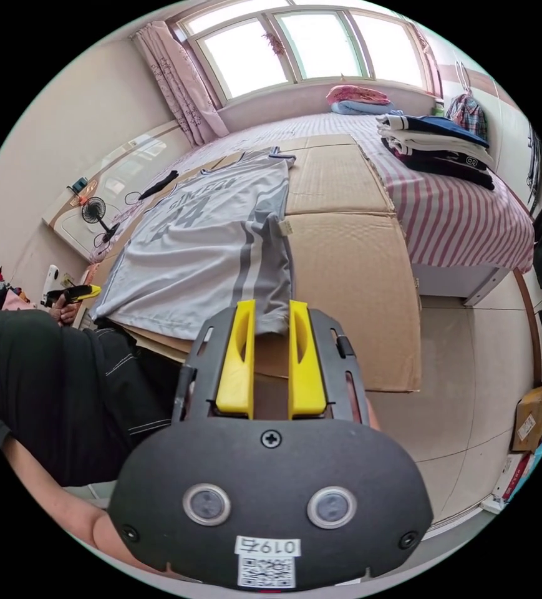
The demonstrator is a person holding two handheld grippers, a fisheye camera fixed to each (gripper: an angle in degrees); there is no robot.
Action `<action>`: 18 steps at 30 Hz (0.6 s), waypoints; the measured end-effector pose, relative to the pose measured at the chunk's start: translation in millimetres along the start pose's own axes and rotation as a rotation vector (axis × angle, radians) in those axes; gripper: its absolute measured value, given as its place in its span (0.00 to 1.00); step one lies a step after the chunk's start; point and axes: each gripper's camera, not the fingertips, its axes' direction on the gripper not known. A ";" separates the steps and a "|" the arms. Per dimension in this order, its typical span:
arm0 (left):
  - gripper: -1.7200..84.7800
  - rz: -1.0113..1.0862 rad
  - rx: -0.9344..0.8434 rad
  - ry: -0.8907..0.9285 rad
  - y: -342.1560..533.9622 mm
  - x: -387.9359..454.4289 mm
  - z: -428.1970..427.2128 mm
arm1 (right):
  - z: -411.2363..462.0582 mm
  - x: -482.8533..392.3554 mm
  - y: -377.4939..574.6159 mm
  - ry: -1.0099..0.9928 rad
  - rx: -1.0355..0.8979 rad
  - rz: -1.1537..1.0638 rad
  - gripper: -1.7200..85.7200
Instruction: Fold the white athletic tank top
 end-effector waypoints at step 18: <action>0.04 0.208 -0.032 -0.168 -63.3 4.4 -29.6 | 46.7 -37.8 -62.4 -0.252 -0.265 -0.211 0.02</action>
